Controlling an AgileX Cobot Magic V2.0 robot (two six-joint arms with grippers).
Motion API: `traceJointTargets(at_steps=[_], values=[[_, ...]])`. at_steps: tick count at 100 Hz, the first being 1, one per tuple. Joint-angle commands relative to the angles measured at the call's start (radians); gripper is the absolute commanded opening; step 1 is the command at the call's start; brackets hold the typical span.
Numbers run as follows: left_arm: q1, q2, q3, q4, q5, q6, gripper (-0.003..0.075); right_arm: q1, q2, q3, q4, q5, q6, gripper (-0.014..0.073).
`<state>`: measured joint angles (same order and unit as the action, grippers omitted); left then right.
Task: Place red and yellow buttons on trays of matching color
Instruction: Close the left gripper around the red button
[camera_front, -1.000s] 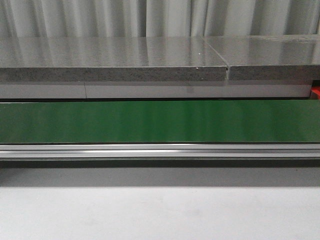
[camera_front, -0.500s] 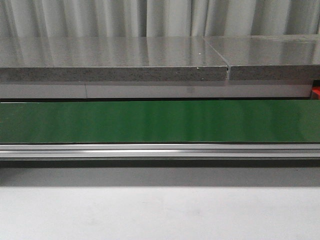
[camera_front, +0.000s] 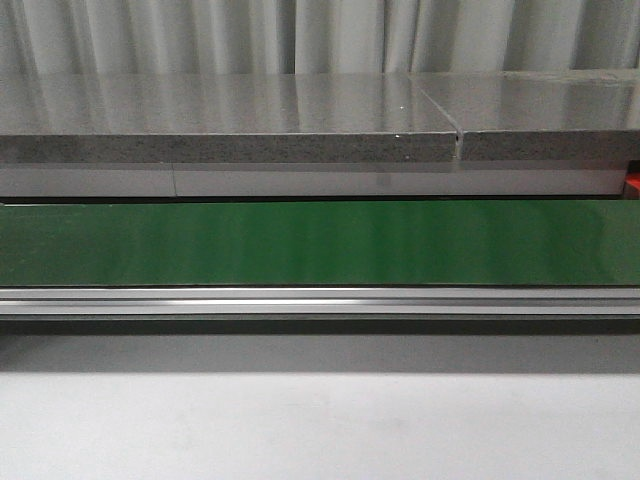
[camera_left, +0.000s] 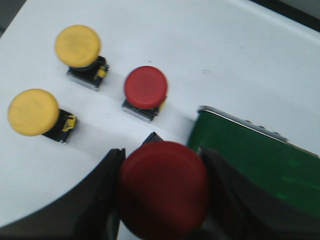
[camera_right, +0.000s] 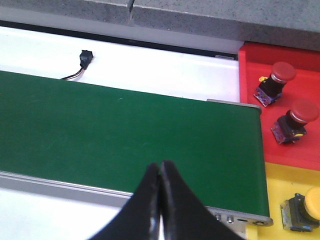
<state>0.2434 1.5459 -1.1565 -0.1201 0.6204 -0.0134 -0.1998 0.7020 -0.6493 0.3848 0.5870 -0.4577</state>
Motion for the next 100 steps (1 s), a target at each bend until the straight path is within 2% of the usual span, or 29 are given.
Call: traceJointTargets(at_steps=[1,17,39,83,90,100], values=[[-0.042,-0.079,-0.03,-0.011,-0.007,0.028,-0.0019,-0.001,-0.004,-0.024,0.011,-0.06,-0.008,-0.012],[-0.093,-0.093,-0.01,-0.004,0.02,0.03,-0.0019,-0.001,-0.004,-0.024,0.011,-0.06,-0.008,-0.012],[-0.124,-0.093,0.062,-0.001,-0.045,0.106,-0.0019,-0.001,-0.004,-0.024,0.011,-0.06,-0.008,-0.012],[-0.124,-0.077,0.112,-0.004,-0.068,0.134,-0.0017,-0.001,-0.004,-0.024,0.011,-0.06,-0.008,-0.012],[-0.124,-0.077,0.112,-0.011,-0.066,0.134,0.0006,-0.001,-0.004,-0.024,0.011,-0.06,-0.008,-0.012],[-0.124,-0.077,0.112,-0.011,-0.061,0.134,0.0096,-0.001,-0.004,-0.024,0.011,-0.06,-0.008,-0.012]])
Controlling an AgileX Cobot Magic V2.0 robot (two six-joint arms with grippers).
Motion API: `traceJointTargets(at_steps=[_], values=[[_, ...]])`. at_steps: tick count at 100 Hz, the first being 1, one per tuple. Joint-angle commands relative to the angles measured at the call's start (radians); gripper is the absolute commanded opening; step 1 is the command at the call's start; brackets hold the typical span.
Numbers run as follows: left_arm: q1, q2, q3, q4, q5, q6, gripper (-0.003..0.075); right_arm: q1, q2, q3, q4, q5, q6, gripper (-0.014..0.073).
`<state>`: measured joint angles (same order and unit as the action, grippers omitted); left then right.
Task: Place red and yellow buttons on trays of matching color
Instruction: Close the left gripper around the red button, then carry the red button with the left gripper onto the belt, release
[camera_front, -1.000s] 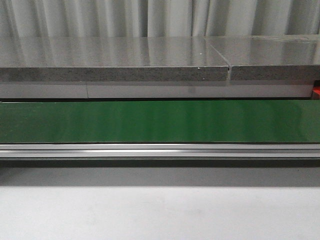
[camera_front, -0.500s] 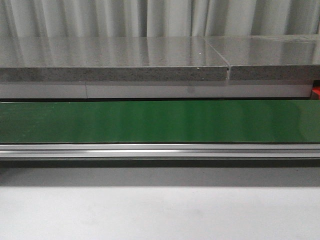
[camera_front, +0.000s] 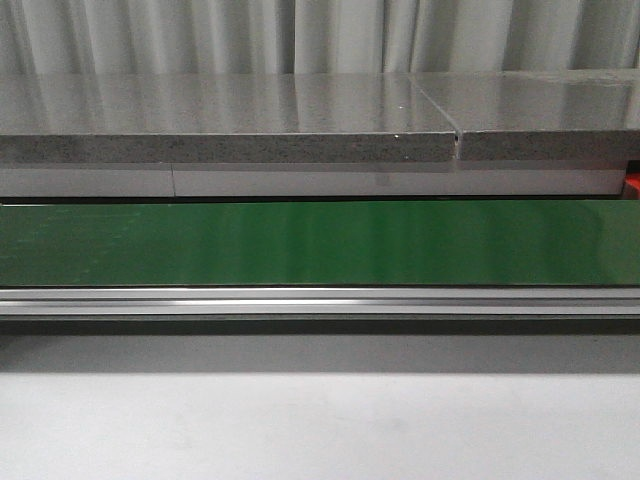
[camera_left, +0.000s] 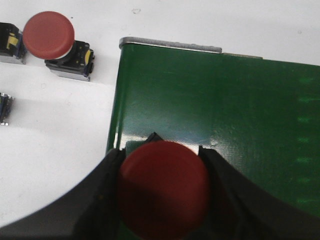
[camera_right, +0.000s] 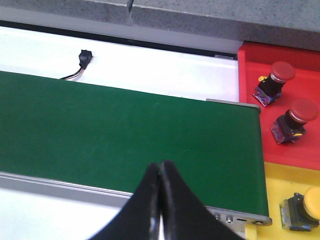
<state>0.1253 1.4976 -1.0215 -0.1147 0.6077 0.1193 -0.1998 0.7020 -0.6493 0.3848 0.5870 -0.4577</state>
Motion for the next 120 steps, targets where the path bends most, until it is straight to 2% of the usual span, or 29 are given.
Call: traceJointTargets(at_steps=[1,26,38,58,104,120], values=[[-0.006,-0.029,-0.023,-0.016,-0.048,0.001,0.0113,-0.001,-0.004,-0.024,0.011,-0.06,-0.008,-0.012],[-0.006,-0.029,-0.023,-0.016,-0.032,0.005,0.047,-0.001,-0.004,-0.024,0.011,-0.06,-0.008,-0.012],[-0.006,-0.029,-0.023,-0.024,-0.03,0.005,0.0561,-0.001,-0.004,-0.024,0.011,-0.06,-0.008,-0.012],[-0.006,-0.029,-0.041,-0.029,-0.044,0.007,0.0563,-0.001,-0.004,-0.024,0.011,-0.06,-0.008,-0.012],[-0.006,-0.029,-0.193,-0.041,-0.036,0.0,0.0555,-0.001,-0.004,-0.024,0.011,-0.06,-0.008,-0.012],[0.044,-0.029,-0.193,-0.044,-0.033,-0.045,0.0555,-0.001,-0.004,-0.024,0.011,-0.06,-0.008,-0.012]])
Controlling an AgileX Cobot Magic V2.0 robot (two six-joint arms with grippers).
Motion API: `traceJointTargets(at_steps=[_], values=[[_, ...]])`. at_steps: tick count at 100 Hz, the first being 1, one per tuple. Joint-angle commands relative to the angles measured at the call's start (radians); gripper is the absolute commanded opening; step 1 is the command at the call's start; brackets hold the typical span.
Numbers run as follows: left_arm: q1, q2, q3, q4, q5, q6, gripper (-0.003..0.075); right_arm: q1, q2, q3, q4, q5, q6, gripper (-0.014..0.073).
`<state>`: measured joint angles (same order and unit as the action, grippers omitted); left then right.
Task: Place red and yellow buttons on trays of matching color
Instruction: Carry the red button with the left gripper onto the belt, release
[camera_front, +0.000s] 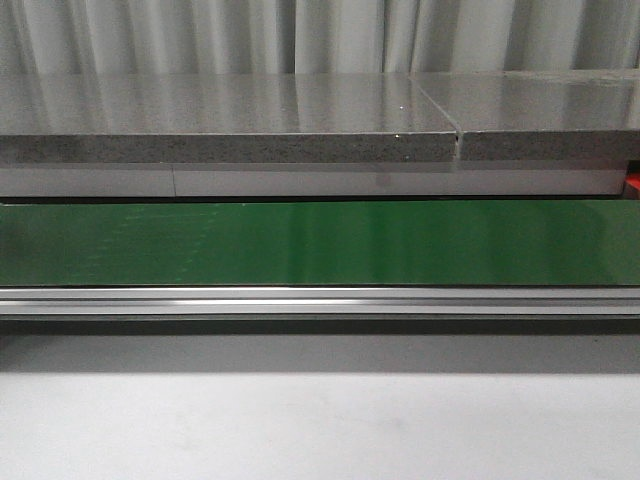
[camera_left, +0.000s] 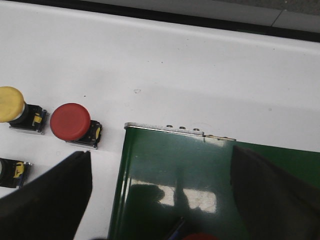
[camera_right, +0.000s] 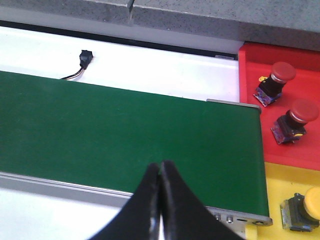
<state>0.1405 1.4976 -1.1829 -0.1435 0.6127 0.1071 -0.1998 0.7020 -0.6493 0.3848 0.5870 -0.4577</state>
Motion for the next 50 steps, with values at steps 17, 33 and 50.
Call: traceJointTargets(at_steps=[17,33,50], values=[[0.14,-0.029,-0.029,-0.015,-0.003,-0.076,0.0555,-0.001,-0.004,-0.024,0.011,-0.06,-0.008,-0.012],[0.233,-0.012,-0.029,-0.015,0.012,-0.076,0.0555,-0.001,-0.004,-0.024,0.011,-0.06,-0.008,-0.012],[0.276,0.057,-0.029,-0.015,-0.003,-0.076,0.0555,-0.001,-0.004,-0.024,0.011,-0.06,-0.008,-0.012]])
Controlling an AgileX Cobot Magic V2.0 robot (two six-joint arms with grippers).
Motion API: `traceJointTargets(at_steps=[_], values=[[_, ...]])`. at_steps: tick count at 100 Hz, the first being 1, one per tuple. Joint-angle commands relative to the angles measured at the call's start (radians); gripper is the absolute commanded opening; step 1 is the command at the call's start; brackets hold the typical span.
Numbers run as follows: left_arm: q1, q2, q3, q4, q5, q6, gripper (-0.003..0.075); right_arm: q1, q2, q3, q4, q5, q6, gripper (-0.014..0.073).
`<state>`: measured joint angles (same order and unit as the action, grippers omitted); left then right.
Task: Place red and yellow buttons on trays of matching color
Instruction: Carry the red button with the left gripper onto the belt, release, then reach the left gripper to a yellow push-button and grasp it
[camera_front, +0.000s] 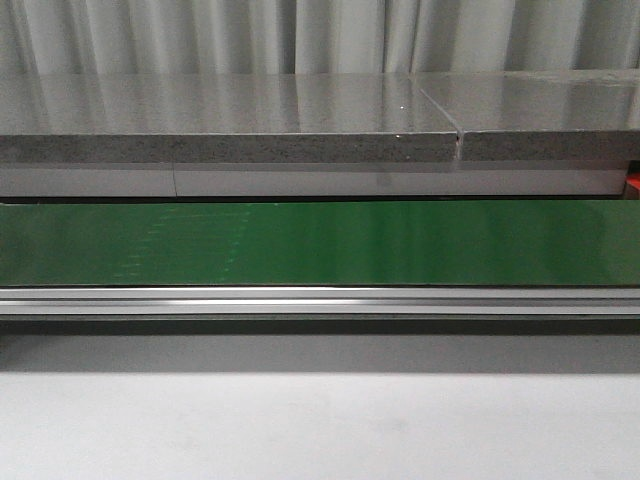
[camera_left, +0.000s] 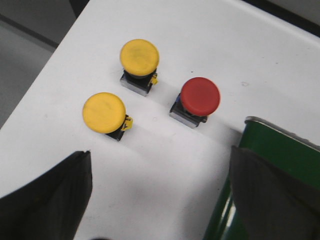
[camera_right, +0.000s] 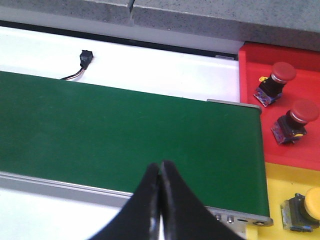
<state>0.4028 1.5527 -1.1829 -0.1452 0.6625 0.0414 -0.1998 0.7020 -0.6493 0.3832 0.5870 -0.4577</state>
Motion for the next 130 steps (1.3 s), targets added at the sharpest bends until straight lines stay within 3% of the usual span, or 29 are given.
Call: traceJointTargets(at_steps=[1,27,60,130], values=[[0.017,0.005,-0.029,-0.013,-0.055,-0.011,0.0555,-0.001,-0.004,-0.024,0.013,-0.06,-0.008,-0.012],[0.058,0.122,-0.029,-0.011,-0.105,-0.011,0.0555,-0.001,-0.004,-0.024,0.013,-0.06,-0.008,-0.012],[0.069,0.187,-0.036,0.008,-0.269,-0.011,0.0555,-0.001,-0.004,-0.024,0.013,-0.06,-0.008,-0.012],[0.069,0.356,-0.162,0.02,-0.258,-0.011,0.0554,-0.001,-0.004,-0.024,0.013,-0.06,-0.008,-0.012]])
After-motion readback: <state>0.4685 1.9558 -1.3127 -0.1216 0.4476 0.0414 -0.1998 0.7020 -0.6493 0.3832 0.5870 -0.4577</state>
